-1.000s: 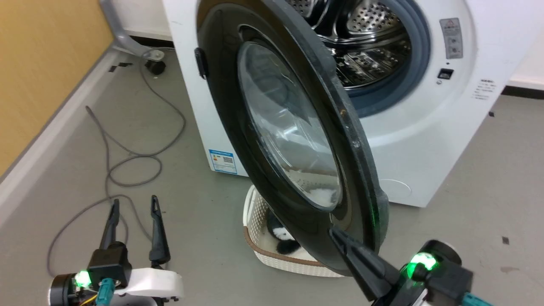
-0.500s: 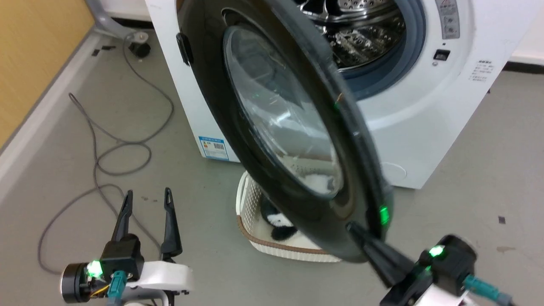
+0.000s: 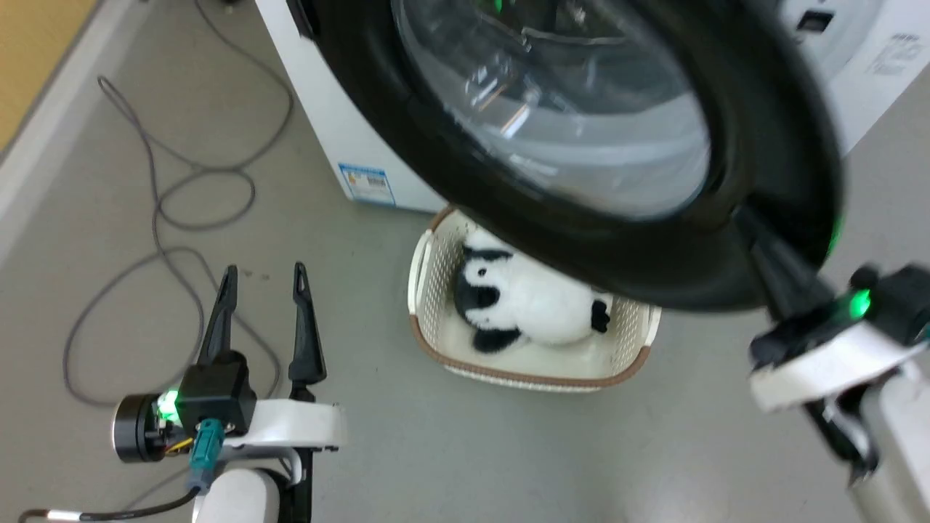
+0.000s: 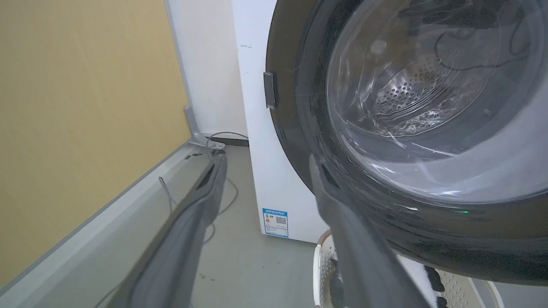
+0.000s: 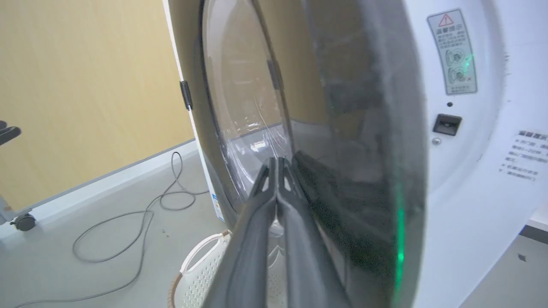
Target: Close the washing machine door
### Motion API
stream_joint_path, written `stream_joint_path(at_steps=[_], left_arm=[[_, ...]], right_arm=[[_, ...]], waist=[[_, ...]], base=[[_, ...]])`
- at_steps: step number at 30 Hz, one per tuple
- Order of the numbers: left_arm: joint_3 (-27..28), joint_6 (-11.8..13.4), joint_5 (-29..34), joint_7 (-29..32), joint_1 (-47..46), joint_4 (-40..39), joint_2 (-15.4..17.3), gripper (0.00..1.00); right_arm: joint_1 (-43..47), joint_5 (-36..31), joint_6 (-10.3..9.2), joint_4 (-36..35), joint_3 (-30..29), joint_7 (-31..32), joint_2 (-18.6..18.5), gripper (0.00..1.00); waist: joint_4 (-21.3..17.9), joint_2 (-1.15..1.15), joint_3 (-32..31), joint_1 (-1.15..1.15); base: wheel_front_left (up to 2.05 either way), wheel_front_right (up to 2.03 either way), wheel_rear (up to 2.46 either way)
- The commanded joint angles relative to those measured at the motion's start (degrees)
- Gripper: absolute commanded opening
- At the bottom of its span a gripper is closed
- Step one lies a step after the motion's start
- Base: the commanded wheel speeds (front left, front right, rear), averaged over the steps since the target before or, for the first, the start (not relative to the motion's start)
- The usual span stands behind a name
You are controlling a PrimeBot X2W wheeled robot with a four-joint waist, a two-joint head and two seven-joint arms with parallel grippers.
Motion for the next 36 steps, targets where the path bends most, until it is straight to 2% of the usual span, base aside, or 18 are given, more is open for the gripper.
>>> stream_joint_path(at_steps=[1,10,21,30,36], left_arm=[[-0.19,0.36,0.22,-0.25,-1.31,-0.22,-0.02,1.00],[-1.53,0.99,-0.57,-0.25,-4.46,-0.47,-0.18,1.00],[-2.42,1.83,-1.66,-0.25,-5.72,-0.73,-0.21,1.00],[-2.62,2.40,-1.69,-0.25,-6.08,-0.94,-0.22,1.00],[-1.82,2.40,-1.42,-0.25,-5.21,-0.32,-0.22,1.00]], right_arm=[[-2.74,-0.51,-0.09,1.11,-0.94,-0.26,-0.84,0.00],[-14.20,-0.84,-0.09,8.83,-3.53,-0.26,-5.21,0.00],[-23.68,-2.11,-0.09,17.61,-5.03,-0.26,-8.12,0.00],[-28.97,-7.37,-0.09,23.20,-7.69,-0.26,-6.56,0.00],[-27.01,-8.86,-0.09,23.54,-9.40,-0.26,-4.31,0.00]], waist=[[0.44,0.00,2.30,-0.01],[1.47,0.00,7.54,-0.01],[2.41,0.00,9.79,-0.01],[2.13,0.00,10.45,-0.01],[0.82,0.00,8.09,-0.01]], base=[[0.00,0.00,0.00],[0.00,0.00,0.00],[0.00,0.00,0.00],[0.00,0.00,0.00],[0.00,0.00,0.00]])
